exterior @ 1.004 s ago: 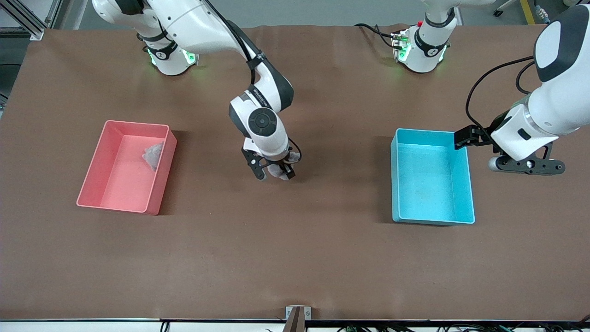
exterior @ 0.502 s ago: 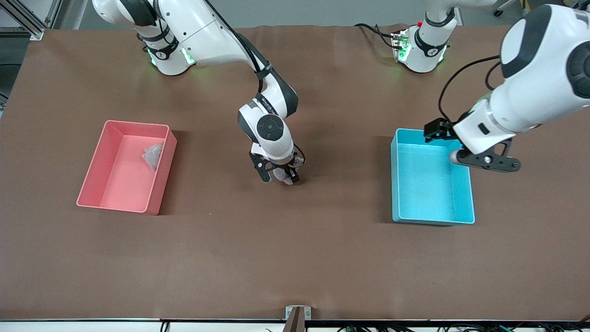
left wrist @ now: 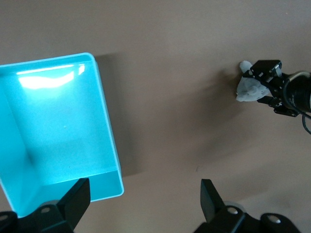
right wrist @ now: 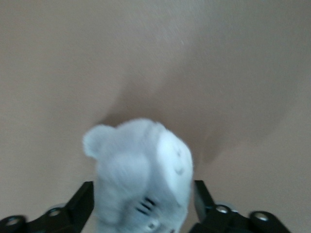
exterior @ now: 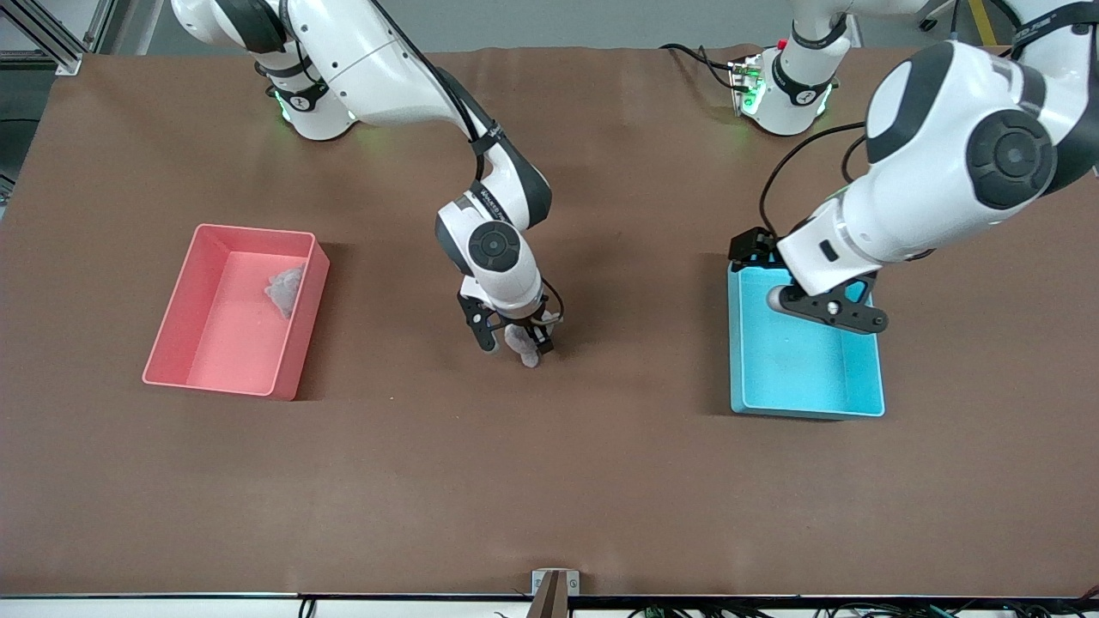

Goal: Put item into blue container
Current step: 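Open the right gripper to set the plush on the table, then return the right gripper to the pink box while the left gripper reaches the plush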

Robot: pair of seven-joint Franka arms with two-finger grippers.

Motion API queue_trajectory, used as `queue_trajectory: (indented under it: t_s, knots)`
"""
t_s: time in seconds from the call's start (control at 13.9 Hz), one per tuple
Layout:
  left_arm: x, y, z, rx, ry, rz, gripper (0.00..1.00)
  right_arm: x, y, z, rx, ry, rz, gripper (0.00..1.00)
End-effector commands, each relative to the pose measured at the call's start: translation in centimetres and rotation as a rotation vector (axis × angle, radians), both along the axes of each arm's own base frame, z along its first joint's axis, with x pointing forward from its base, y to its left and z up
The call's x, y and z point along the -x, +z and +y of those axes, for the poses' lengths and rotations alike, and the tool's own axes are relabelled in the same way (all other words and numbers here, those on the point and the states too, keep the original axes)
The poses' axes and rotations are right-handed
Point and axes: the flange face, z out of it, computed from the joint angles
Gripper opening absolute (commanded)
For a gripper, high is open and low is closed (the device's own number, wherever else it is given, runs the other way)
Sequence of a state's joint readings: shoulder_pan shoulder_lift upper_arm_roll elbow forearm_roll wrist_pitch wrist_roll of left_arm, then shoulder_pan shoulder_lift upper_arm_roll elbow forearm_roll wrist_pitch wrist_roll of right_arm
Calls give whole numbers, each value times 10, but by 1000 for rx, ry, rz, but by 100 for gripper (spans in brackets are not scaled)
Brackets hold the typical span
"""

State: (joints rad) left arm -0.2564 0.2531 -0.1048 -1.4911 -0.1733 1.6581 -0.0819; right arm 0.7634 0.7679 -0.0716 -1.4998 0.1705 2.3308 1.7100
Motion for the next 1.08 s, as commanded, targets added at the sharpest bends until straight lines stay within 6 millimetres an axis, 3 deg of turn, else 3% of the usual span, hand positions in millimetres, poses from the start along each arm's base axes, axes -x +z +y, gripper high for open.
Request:
queue_trajectory:
  t_s: [0.0,0.29,0.57,0.65,0.79,1.0]
  knots:
    - [0,-1,-20,26,-15,-23,100,-19,35,-18,4,43,37,100]
    - [-7,-17,-51,118,-1,-49,100,-47,100,-96,32,218,141,100]
    - [-19,-25,-59,222,53,-71,100,-69,160,-208,5,290,213,100]
    - [-23,-40,-59,211,55,-51,100,-70,172,-236,-6,304,218,100]
    - [-25,-56,-67,205,55,-42,100,-77,183,-300,-43,402,239,100]
    - [-17,-92,-116,187,160,-24,100,-81,192,-370,-73,383,274,100]
